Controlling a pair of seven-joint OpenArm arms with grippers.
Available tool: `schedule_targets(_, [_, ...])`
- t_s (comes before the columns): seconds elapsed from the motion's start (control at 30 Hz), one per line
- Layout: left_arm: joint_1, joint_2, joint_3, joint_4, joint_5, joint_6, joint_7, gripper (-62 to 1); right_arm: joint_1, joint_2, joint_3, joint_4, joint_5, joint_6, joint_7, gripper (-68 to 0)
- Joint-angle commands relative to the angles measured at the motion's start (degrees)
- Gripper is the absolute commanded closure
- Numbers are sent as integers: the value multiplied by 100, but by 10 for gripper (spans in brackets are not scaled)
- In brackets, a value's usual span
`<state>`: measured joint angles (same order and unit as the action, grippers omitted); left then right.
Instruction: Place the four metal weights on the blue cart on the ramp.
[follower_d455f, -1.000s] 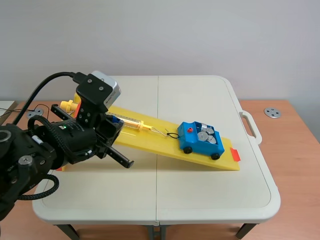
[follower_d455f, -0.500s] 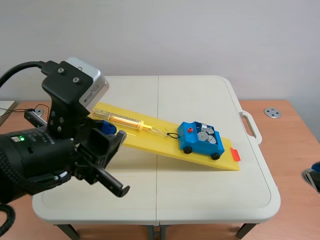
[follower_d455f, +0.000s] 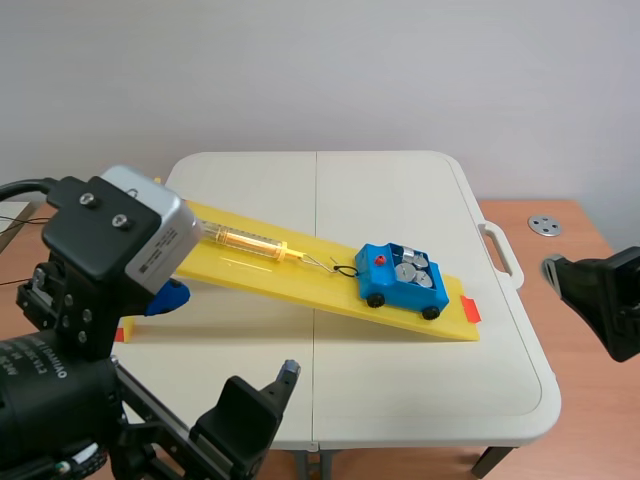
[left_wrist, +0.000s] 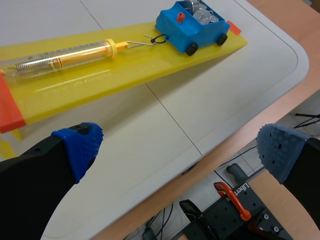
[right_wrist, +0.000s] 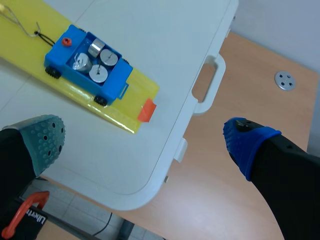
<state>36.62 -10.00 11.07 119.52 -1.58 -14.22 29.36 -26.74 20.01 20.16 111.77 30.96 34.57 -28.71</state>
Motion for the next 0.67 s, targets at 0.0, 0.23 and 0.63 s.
schedule_targets(0.0, [4,-22,-157,553,-264,472,-723,-623,120,42,-37,577,442,-74,793,-661])
schedule_targets(0.23, [0,-24,-352,553,-223,599,-743,-623,118,-118,-470,577,420,-125,813,-661])
schedule_targets(0.63, [-46,-57,-382,531,-223,597,-1047,-623,116,-162,-702,577,420,-227,807,-661])
